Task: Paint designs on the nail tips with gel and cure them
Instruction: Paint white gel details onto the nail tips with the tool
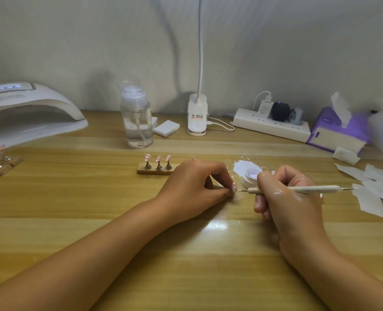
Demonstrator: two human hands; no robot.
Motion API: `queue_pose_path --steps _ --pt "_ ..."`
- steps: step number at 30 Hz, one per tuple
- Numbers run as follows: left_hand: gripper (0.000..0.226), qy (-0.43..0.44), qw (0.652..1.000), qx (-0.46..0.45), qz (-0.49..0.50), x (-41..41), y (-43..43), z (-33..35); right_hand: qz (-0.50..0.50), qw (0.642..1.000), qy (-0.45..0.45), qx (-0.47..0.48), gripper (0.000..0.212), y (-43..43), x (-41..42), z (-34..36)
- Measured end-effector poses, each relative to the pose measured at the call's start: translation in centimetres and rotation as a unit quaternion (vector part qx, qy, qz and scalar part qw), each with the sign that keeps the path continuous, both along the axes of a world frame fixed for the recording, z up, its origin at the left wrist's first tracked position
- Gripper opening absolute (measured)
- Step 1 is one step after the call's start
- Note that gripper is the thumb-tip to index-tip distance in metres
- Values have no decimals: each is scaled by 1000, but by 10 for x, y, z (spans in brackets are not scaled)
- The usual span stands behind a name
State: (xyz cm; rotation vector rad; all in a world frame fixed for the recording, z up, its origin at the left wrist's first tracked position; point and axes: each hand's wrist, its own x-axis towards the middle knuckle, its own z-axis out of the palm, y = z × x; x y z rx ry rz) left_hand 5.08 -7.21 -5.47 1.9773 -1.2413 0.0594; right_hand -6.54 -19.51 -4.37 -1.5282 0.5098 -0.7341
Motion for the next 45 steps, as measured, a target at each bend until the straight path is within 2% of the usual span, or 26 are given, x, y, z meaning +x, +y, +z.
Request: queue_pose_path --steps 6,8,12,20,25,33,40,45 --pt "13 11 1000 -5 -3 1 0 0 -10 998 25 -53 36 0 2 -3" --pt "14 9 1000 -3 -3 1 0 0 -12 998 29 -57 37 -1 2 -4" --pt "15 8 1000 -2 -2 1 0 0 -2 998 32 -49 28 0 3 -4" --pt "14 11 1000 -1 0 2 -1 -1 10 998 35 -46 37 -2 2 -4" --pt "10 15 1000 0 3 2 -1 -1 10 998 38 -40 19 1 3 -3" --pt "12 8 1000 4 0 2 -1 -1 6 998 30 -49 36 -3 2 -6" --pt "14 -1 1000 6 -2 1 0 0 14 998 29 -50 38 -3 2 -6" --pt "12 3 1000 4 0 1 0 0 -7 1000 1 -13 40 -2 3 -4"
